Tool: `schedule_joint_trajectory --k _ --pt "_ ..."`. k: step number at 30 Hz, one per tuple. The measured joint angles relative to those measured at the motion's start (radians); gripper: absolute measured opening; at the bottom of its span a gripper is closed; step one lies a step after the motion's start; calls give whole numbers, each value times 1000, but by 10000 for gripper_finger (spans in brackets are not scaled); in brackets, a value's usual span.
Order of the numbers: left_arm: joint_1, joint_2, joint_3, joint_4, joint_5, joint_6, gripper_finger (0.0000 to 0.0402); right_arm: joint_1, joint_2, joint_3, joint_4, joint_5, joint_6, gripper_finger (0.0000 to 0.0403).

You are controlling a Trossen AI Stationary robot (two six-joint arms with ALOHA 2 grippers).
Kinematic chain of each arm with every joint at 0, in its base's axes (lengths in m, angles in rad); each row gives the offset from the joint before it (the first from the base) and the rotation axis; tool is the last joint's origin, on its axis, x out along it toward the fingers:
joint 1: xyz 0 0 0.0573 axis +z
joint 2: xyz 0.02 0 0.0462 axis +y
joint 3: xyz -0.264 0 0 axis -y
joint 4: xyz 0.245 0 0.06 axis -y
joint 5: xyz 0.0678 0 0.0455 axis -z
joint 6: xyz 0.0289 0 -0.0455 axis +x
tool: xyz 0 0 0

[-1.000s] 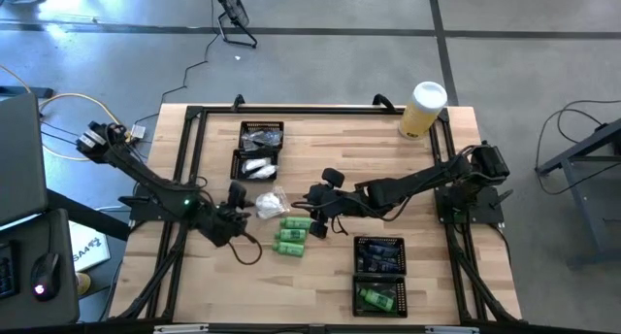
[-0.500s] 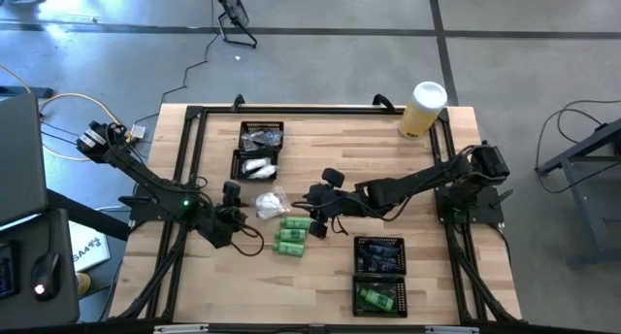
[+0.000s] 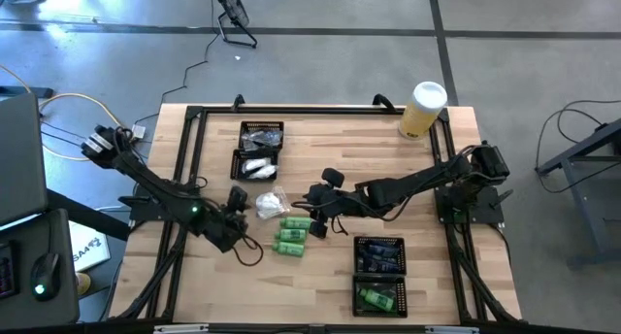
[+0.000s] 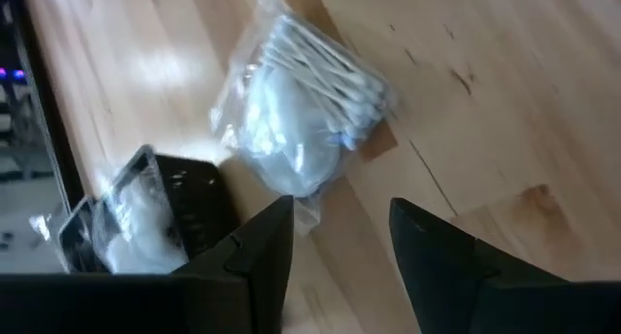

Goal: Pick & Place Travel size toiletries
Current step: Put the white cotton pack into the middle top black basket

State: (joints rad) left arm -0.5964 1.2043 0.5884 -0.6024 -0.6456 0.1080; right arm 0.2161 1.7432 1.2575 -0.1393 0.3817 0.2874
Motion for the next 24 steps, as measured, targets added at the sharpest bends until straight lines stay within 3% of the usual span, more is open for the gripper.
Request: schedule_joint_trajectory --k 5,12,18,24 --pt "0 81 -1 85 -11 122 166 0 0 0 0 0 0 128" --pt "15 97 -1 230 -15 342 166 -3 0 0 0 0 -3 128" --pt "109 100 -1 236 151 359 166 -3 0 0 -2 0 -3 128" --pt "134 105 -18 278 165 410 166 -3 0 0 -3 0 -4 128"
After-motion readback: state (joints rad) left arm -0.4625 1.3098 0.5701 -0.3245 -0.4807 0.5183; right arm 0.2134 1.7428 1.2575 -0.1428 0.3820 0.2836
